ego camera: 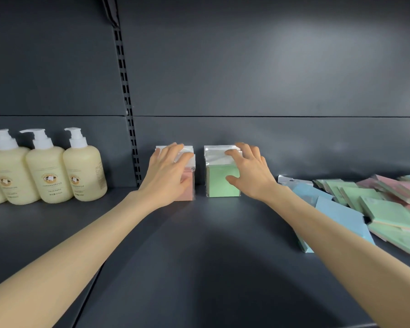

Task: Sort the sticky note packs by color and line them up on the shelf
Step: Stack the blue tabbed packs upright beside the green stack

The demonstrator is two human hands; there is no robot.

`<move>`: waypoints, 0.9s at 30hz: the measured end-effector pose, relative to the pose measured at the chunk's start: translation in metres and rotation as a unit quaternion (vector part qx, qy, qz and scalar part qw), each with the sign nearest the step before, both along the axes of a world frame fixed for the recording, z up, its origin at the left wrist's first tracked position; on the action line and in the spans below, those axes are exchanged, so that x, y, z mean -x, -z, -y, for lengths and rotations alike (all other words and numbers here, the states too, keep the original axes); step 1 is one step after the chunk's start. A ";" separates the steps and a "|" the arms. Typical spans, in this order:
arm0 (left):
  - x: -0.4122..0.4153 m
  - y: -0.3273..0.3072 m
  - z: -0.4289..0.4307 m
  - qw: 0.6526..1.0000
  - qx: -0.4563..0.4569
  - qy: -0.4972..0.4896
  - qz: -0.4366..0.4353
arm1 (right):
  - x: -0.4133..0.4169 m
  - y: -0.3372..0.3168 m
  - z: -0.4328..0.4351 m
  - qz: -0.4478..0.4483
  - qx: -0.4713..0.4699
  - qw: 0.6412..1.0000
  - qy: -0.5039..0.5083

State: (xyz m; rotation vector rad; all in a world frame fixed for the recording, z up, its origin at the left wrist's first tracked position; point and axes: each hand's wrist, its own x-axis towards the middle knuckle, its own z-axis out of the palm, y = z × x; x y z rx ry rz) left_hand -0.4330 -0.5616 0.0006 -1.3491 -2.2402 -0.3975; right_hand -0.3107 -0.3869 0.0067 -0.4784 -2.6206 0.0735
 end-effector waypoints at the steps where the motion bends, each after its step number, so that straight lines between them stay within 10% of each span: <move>1: -0.002 -0.001 -0.001 1.000 -0.006 0.005 -0.012 | -0.003 -0.002 -0.001 -0.004 0.002 1.000 0.004; 13: -0.064 -0.016 -0.067 0.996 -0.020 0.090 0.005 | -0.079 -0.020 -0.061 -0.029 0.033 0.997 0.065; 27: -0.177 0.003 -0.148 0.942 0.033 0.075 0.325 | -0.174 -0.008 -0.150 0.093 0.261 0.960 -0.038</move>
